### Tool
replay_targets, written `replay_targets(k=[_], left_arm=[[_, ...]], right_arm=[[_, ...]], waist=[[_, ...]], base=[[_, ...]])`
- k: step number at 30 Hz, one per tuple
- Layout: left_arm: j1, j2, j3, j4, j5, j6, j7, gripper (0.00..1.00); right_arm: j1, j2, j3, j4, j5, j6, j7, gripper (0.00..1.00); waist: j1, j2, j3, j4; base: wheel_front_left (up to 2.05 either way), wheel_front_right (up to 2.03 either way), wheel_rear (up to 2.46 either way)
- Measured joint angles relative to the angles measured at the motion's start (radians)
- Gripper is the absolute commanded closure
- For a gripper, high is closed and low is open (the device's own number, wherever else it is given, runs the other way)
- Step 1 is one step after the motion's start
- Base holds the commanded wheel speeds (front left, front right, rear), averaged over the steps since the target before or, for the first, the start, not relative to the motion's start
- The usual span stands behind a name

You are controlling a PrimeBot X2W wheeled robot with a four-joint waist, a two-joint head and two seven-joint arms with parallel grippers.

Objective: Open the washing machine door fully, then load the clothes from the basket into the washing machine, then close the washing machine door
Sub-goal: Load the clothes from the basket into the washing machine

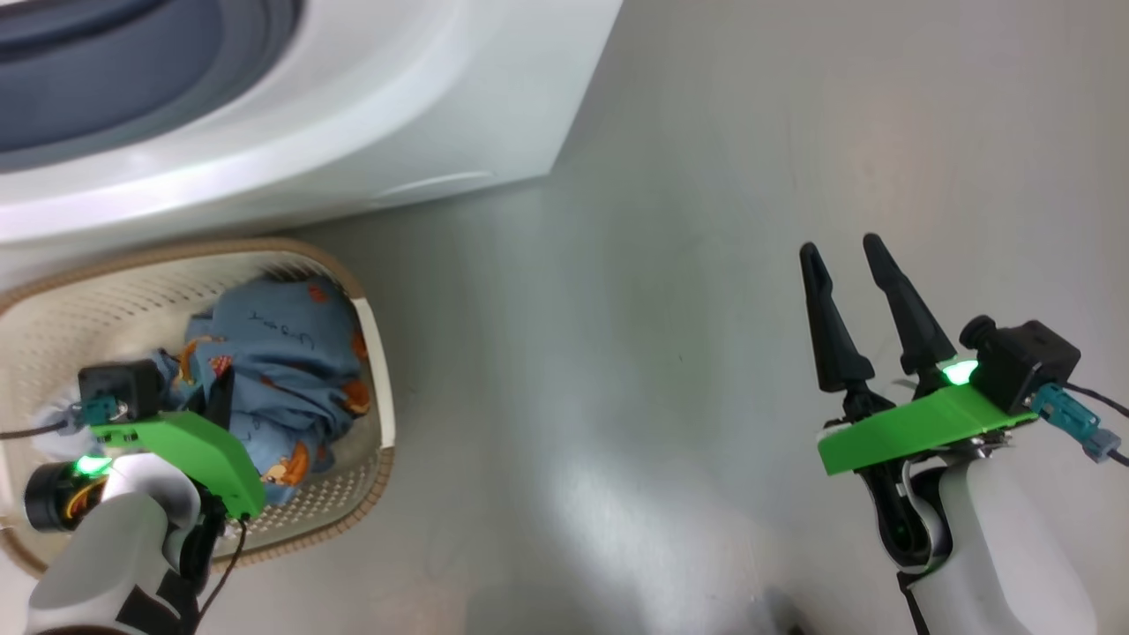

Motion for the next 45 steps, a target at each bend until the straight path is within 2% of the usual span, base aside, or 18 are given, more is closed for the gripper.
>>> replay_targets(k=[5,10,13,24,45], left_arm=[[0.058,0.003,0.053,-0.125,0.006,0.022,-0.001,1.0],[0.166,0.003,0.128,-0.281,0.056,0.055,-0.002,1.0],[0.23,0.003,0.168,-0.347,0.083,0.058,-0.001,1.0],[0.374,-0.025,0.314,-0.569,0.201,0.058,-0.002,1.0],[0.559,-0.148,0.503,-0.9,0.391,0.036,-0.008,1.0]], right_arm=[[0.021,-0.007,-0.009,0.005,0.0,0.0,0.0,0.0],[0.052,-0.014,-0.019,0.007,0.0,0.0,0.0,0.0],[0.063,-0.016,-0.02,0.009,0.0,0.0,0.0,0.0],[0.102,-0.022,-0.018,0.025,0.0,0.0,0.0,0.0],[0.195,-0.033,-0.033,0.01,-0.02,0.0,0.0,0.0]], waist=[[0.0,0.0,-0.049,0.016],[0.0,0.0,-0.1,0.031],[0.0,0.0,-0.132,0.041],[0.0,0.0,-0.251,0.062],[0.0,0.0,-0.465,0.09]], base=[[0.0,0.0,0.0],[0.0,0.0,0.0],[0.0,0.0,0.0],[0.0,0.0,0.0],[0.0,0.0,0.0]])
